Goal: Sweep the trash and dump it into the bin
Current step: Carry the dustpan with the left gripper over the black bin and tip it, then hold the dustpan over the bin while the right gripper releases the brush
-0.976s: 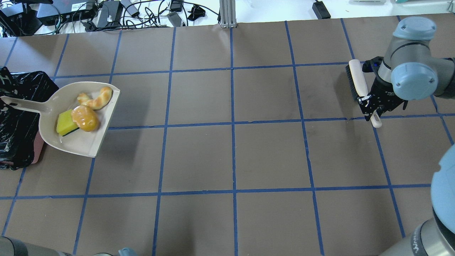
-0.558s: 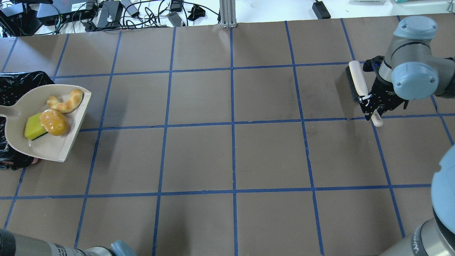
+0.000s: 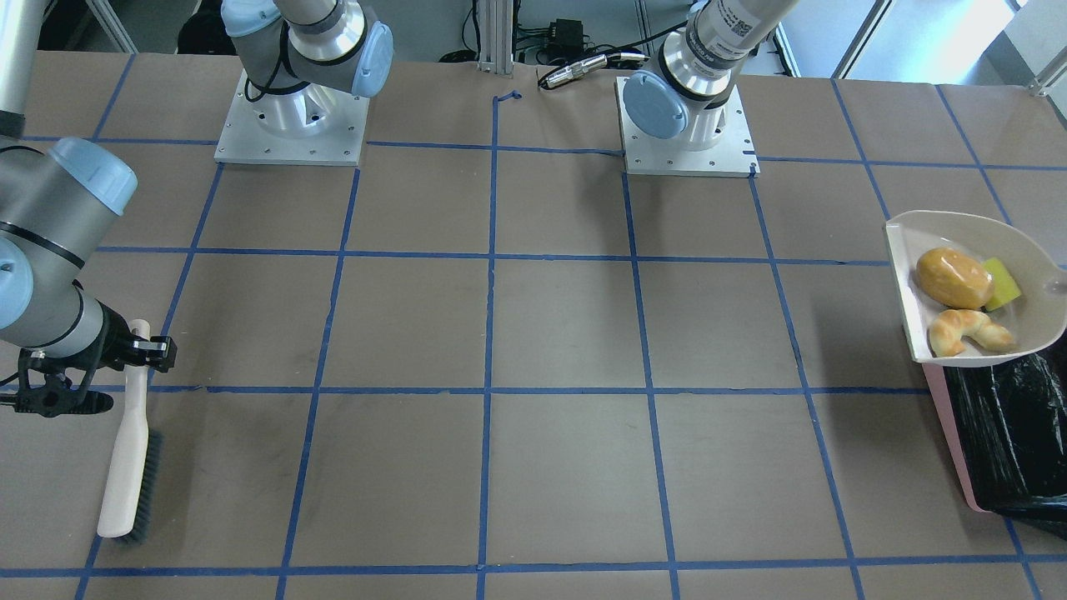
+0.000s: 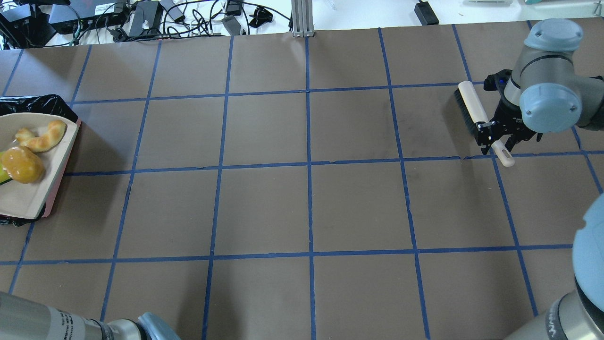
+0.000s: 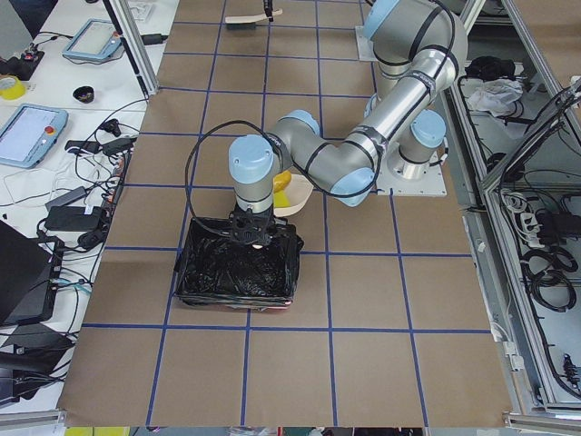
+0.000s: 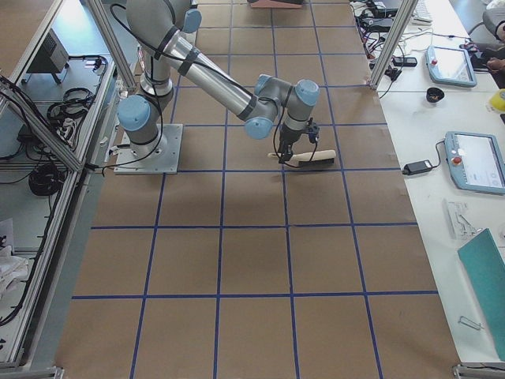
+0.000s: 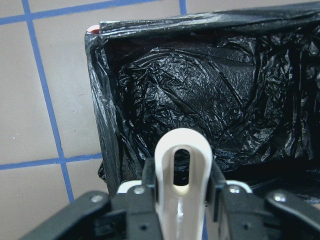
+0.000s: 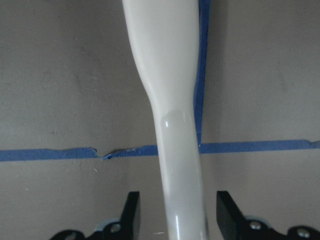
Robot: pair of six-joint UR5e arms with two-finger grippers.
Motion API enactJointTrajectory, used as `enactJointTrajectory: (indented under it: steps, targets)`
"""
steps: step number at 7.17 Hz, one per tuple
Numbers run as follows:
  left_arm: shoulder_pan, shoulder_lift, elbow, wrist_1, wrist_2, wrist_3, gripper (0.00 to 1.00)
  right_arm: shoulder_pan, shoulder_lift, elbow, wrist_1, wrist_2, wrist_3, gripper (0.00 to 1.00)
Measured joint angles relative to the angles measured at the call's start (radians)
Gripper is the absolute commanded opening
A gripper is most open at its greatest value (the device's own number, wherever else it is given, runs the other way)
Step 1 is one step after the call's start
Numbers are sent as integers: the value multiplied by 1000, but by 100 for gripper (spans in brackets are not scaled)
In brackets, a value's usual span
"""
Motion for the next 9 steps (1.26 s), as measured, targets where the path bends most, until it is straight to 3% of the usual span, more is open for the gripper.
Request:
enactJointTrajectory:
  steps: [4, 5, 9]
  targets:
    - [36, -156, 212, -23, -24, 52, 0, 0, -12, -11, -40, -3, -7, 88]
    - [37, -203, 273, -25, -25, 66, 0, 0, -25, -15, -42, 1, -7, 97]
    - [65, -349, 478, -38, -32, 113, 0, 2, -136, -19, -18, 117, 2, 100]
